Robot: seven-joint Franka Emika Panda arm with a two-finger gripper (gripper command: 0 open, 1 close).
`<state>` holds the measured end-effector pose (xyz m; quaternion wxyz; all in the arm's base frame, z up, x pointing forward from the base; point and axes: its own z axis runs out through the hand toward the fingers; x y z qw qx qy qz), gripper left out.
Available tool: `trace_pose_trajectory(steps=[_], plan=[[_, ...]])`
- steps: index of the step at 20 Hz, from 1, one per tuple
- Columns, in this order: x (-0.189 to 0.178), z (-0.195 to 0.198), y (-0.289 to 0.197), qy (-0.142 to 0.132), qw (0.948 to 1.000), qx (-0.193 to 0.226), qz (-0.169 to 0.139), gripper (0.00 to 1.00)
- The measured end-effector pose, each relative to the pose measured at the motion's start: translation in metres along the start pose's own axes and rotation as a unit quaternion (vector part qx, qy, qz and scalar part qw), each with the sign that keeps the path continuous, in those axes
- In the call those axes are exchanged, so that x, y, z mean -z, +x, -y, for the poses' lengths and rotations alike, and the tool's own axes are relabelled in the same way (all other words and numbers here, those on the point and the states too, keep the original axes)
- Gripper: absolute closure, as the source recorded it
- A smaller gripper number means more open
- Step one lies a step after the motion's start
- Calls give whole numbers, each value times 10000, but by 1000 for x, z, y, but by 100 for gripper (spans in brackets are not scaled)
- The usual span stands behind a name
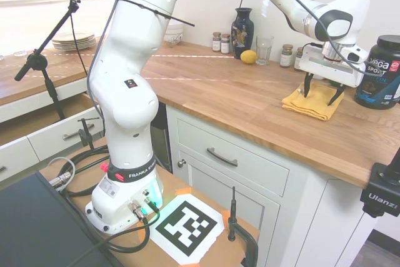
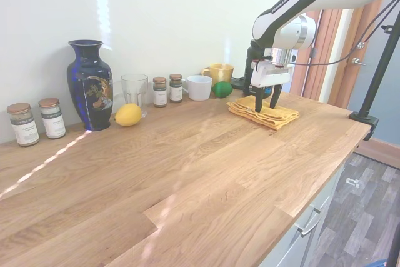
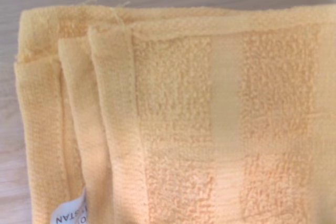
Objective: Wipe the counter
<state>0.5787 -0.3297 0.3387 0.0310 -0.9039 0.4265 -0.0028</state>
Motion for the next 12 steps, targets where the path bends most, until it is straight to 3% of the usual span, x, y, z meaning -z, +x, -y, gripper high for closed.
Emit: trace_pose_trajectory(steps=[12], plan=[[-2, -8, 3, 92, 9999, -65, -66, 100]])
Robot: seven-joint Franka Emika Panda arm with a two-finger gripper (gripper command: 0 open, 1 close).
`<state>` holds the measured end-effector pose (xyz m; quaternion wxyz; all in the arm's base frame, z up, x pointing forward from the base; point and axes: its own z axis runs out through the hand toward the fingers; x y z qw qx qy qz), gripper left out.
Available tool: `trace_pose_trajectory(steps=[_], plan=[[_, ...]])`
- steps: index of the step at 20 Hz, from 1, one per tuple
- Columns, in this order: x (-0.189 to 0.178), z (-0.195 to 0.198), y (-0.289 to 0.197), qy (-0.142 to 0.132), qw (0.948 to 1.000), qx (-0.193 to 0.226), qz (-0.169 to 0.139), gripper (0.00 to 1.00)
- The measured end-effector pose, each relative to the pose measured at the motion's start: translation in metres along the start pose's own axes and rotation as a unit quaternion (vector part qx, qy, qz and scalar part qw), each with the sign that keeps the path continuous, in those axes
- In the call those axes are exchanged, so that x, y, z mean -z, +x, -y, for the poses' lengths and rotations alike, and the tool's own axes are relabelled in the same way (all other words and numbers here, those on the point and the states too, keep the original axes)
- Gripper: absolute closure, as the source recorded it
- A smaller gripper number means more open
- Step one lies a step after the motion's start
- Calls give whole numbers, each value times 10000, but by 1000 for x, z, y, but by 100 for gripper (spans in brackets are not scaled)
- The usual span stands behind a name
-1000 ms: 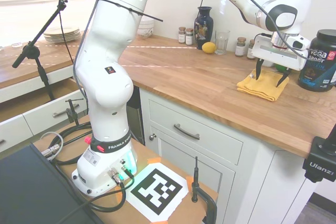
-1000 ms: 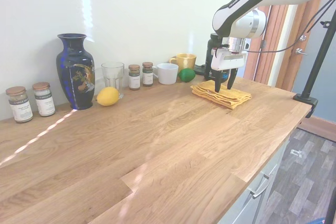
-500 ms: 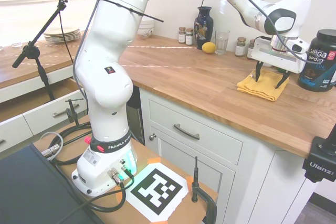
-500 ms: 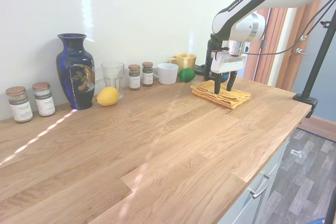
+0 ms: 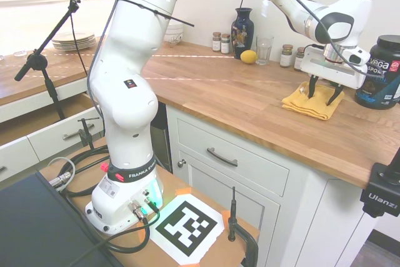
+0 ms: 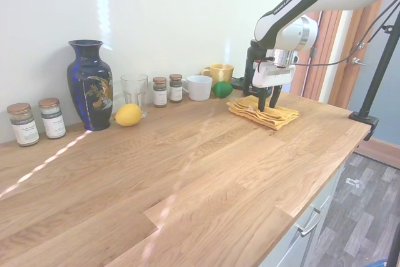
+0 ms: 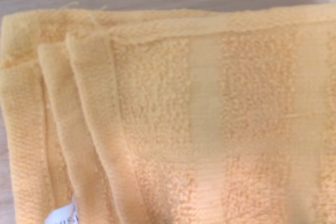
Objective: Wipe the counter
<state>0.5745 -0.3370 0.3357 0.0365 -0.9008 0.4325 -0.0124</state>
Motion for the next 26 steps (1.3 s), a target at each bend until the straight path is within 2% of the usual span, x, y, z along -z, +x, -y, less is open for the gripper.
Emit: trace_pose_trajectory(steps=[26], plan=[[-3, 13, -13, 147, 9998, 138, 2, 100]])
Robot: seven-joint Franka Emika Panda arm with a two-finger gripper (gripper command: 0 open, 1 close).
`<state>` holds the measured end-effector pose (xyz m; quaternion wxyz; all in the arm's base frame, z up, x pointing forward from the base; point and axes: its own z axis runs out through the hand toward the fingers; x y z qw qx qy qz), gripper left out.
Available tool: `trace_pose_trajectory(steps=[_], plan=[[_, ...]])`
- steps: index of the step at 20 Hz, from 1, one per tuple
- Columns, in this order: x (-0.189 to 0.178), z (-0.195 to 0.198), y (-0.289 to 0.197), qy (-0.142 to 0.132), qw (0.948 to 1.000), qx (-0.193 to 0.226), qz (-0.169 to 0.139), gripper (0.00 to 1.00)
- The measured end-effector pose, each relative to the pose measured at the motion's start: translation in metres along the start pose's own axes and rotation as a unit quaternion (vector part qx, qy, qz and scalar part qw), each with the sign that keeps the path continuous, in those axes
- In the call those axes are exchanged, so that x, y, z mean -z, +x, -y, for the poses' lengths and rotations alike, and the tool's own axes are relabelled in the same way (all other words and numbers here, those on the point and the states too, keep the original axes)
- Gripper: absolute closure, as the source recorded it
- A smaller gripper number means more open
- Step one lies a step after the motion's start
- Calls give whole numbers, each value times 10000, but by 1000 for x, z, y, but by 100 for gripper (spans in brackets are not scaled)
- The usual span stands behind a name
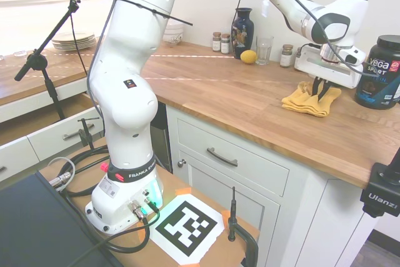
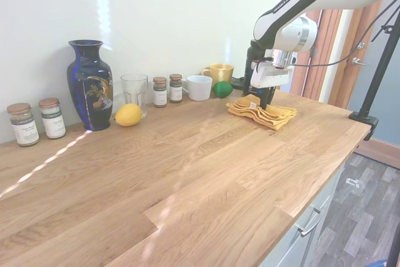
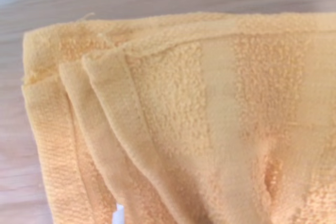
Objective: Wipe the counter
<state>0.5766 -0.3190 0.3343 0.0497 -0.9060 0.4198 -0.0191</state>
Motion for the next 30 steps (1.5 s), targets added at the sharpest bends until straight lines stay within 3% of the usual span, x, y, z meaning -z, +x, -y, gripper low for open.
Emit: trace_pose_trajectory(steps=[8, 20, 30], plan=[[-7, 42, -43, 116, 9997, 181, -83, 100], [-22, 159, -168, 311, 9990, 307, -27, 100], [-31, 237, -250, 265, 9986, 460, -72, 100]])
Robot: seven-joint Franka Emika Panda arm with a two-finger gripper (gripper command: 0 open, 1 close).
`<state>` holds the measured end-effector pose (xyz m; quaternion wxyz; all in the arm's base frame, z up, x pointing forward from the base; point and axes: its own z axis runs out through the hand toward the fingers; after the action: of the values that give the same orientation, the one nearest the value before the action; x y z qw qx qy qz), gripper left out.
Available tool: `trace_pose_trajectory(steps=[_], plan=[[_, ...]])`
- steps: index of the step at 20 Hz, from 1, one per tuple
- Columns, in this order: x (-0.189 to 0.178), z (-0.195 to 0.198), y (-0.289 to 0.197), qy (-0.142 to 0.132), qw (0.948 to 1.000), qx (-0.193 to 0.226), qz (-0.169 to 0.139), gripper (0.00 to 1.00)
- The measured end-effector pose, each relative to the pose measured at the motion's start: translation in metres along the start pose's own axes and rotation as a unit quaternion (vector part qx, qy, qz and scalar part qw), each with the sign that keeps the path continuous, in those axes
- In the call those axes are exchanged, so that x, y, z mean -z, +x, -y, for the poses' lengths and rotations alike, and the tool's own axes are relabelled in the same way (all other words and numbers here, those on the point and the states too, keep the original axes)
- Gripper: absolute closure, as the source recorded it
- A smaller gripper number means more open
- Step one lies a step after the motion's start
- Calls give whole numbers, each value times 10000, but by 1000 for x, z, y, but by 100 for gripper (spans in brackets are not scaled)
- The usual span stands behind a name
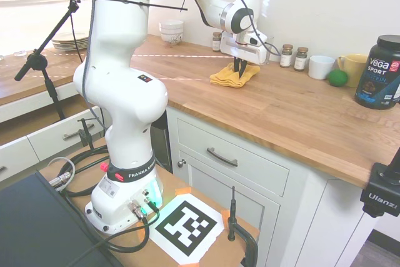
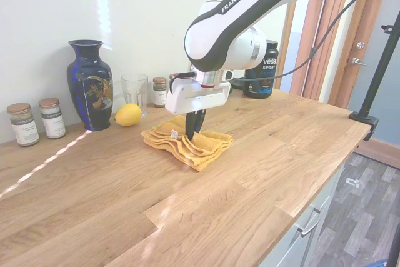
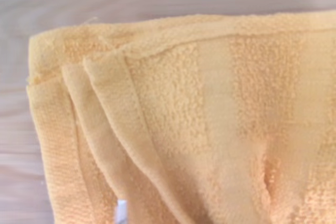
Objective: Wipe the counter
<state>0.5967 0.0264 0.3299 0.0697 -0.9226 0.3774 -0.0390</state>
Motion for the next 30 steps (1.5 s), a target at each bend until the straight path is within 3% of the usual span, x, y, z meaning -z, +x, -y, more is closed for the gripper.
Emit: trace_pose_trajectory(steps=[9, 14, 20, 30], plan=[[-11, 69, -80, -47, 9995, 294, -84, 100], [-16, 101, -125, -193, 9978, 541, -323, 100], [-21, 122, -166, -356, 9940, 822, -627, 100], [-22, 134, -193, -451, 9909, 1024, -745, 100]])
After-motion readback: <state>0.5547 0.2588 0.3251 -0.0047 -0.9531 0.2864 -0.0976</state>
